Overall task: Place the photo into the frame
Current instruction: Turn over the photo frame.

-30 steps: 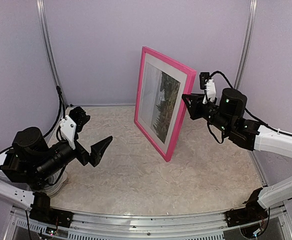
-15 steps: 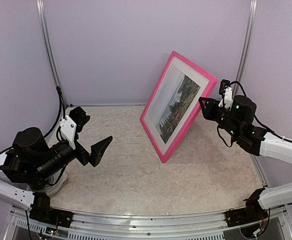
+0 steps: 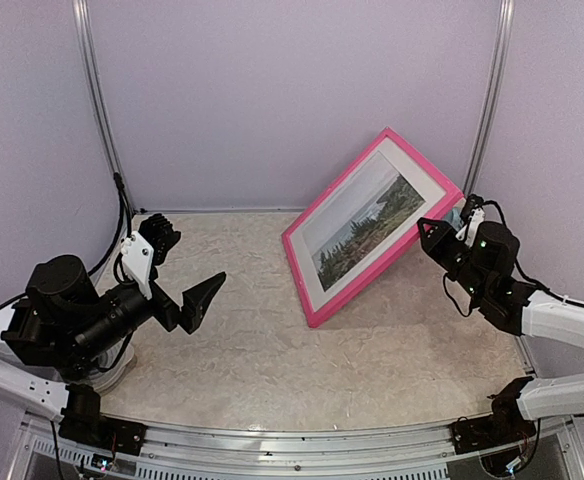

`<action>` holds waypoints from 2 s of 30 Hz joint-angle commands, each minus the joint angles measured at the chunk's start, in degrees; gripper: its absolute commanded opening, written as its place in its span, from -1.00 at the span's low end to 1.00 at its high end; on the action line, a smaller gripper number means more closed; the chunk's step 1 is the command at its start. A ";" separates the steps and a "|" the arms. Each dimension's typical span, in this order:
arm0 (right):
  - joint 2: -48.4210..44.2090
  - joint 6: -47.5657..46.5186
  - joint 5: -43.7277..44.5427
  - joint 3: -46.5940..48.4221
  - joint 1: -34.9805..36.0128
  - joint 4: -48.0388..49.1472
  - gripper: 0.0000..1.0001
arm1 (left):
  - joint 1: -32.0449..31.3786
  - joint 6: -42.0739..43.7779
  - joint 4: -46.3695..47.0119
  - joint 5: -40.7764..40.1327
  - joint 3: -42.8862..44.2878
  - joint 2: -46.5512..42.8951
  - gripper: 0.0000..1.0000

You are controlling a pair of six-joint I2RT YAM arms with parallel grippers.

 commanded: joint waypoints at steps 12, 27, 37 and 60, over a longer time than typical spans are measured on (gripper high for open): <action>-1.61 17.46 2.78 -14.84 -0.33 10.01 -1.00 | -0.25 -0.94 3.53 0.05 -1.99 0.86 0.98; 9.90 26.81 5.90 -20.06 6.56 20.30 -1.00 | 6.99 -11.08 7.81 6.13 -6.43 2.80 0.98; 20.57 30.90 8.52 -19.55 13.01 27.09 -1.00 | 28.85 -34.43 2.89 19.26 -4.30 14.75 0.98; 35.36 37.18 7.35 -15.90 16.52 32.62 -0.96 | 41.17 -40.14 17.36 43.45 -0.50 46.54 0.74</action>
